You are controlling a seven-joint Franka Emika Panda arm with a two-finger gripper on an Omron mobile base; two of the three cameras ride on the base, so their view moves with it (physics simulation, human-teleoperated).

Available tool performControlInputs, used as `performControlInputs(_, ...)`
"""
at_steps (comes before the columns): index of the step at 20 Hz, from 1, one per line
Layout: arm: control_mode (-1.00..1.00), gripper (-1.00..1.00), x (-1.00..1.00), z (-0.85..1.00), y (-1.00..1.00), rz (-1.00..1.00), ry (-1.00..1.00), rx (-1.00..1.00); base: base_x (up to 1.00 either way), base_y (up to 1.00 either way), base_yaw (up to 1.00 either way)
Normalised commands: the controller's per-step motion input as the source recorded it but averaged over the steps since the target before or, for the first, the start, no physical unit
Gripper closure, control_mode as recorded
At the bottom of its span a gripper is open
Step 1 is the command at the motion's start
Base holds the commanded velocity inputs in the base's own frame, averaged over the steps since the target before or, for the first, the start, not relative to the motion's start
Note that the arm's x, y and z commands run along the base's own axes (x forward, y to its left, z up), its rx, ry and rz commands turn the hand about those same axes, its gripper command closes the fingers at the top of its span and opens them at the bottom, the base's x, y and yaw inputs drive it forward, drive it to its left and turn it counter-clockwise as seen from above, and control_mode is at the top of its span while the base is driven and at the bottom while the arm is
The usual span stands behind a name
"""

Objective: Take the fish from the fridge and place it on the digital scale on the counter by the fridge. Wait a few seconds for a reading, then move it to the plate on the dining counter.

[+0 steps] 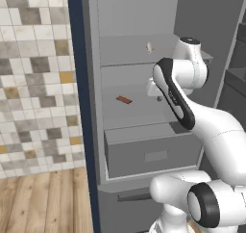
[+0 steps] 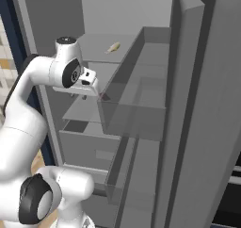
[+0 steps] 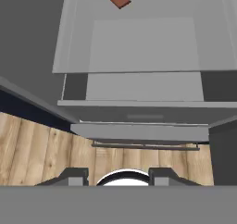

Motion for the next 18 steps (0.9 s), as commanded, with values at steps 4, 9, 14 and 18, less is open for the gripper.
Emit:
performControlInputs(4,-1.0,-1.0,-0.04,-0.1,-0.01,0.0,-0.02,0.0,0.0,0.0,0.0)
performControlInputs(9,-1.0,-1.0,-0.17,0.15,0.01,0.0,-0.2,0.0,0.0,0.0,0.0)
performControlInputs(14,-1.0,-1.0,0.03,0.69,0.0,0.0,-0.18,0.0,0.0,0.0,0.0)
performControlInputs(18,-1.0,-1.0,0.21,0.73,0.0,0.0,-0.23,-0.04,0.0,0.0,0.0)
